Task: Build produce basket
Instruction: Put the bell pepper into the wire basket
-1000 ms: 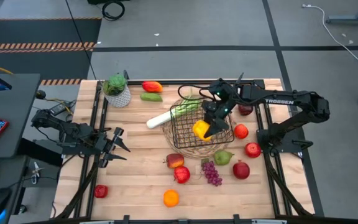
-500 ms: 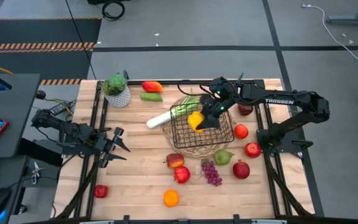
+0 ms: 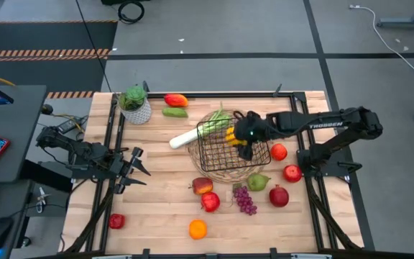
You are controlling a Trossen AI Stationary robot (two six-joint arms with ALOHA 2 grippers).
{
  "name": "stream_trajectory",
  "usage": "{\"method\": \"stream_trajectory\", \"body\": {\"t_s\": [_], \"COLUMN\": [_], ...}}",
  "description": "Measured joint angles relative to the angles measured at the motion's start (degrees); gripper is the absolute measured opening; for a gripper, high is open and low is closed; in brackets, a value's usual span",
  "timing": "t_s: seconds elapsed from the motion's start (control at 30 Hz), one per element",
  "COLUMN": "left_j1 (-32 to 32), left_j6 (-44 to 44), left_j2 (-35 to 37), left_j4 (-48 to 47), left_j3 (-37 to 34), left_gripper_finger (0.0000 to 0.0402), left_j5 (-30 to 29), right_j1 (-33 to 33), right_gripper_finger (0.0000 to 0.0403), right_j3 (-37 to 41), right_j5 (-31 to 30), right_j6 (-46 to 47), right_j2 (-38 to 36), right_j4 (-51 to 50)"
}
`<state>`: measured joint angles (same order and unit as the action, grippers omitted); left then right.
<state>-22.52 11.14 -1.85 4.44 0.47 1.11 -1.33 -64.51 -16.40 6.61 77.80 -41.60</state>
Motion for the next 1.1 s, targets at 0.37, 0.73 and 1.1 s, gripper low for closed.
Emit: {"method": "stream_trajectory", "body": {"t_s": [0.37,0.73,1.1], "left_j1": [0.0,0.0,0.0], "left_j6": [-0.01,0.0,0.0], "left_j2": [-0.02,-0.01,-0.01], "left_j4": [0.01,0.01,0.03], "left_j3": [0.0,-0.02,0.0], "left_gripper_finger": [0.0172,0.0172,0.0172], "left_j5": [-0.01,0.01,0.01], "right_j1": [13.68,20.75,23.69], "right_gripper_finger": [0.0337,0.0337,0.0337], "right_j3": [0.0,0.0,1.01], "right_j5": [-33.66,-47.0,-53.48], "right_j6": [-18.61,-33.66,-46.02], "right_j2": [0.0,-0.02,6.7], "right_j4": [5.6,15.6,24.21]}}
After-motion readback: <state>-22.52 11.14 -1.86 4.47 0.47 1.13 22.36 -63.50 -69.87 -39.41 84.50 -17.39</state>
